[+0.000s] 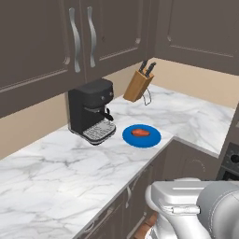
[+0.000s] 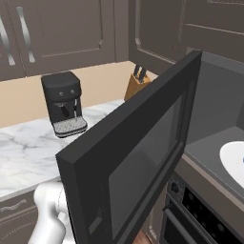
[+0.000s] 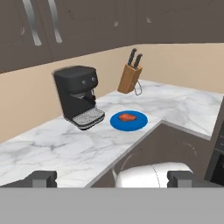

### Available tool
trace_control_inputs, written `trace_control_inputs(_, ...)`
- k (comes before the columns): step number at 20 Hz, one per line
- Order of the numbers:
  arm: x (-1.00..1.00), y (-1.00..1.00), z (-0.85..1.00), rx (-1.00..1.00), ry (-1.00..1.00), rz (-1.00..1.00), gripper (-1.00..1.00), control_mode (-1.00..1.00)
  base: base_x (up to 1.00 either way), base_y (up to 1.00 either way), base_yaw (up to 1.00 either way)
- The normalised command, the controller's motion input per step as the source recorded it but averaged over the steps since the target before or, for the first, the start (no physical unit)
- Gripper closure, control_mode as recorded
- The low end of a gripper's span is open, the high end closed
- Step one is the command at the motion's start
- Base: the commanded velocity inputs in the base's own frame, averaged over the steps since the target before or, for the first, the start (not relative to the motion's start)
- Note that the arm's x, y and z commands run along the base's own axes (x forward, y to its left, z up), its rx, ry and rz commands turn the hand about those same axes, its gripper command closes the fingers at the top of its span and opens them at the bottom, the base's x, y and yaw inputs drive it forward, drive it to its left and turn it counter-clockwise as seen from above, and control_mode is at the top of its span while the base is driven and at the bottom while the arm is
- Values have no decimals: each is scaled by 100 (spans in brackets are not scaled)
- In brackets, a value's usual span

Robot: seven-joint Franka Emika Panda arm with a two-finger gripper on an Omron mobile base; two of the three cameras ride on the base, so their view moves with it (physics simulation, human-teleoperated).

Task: Pick the sweet potato from the counter and place it in the microwave. Then turn on the microwave.

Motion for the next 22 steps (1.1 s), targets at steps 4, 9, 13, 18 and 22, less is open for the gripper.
trace_control_inputs(4, 0, 0, 0, 0, 0, 0, -100, 100, 0, 0, 0)
trace_control_inputs(9, 0, 0, 0, 0, 0, 0, -100, 100, 0, 0, 0)
trace_control_inputs(13, 0, 0, 0, 0, 0, 0, -100, 100, 0, 0, 0)
trace_control_inputs(18, 1, -1, 0, 0, 0, -1, -100, -100, 0, 0, 0)
trace_control_inputs(22, 17, -2, 4, 1, 2, -7, -100, -100, 0, 0, 0)
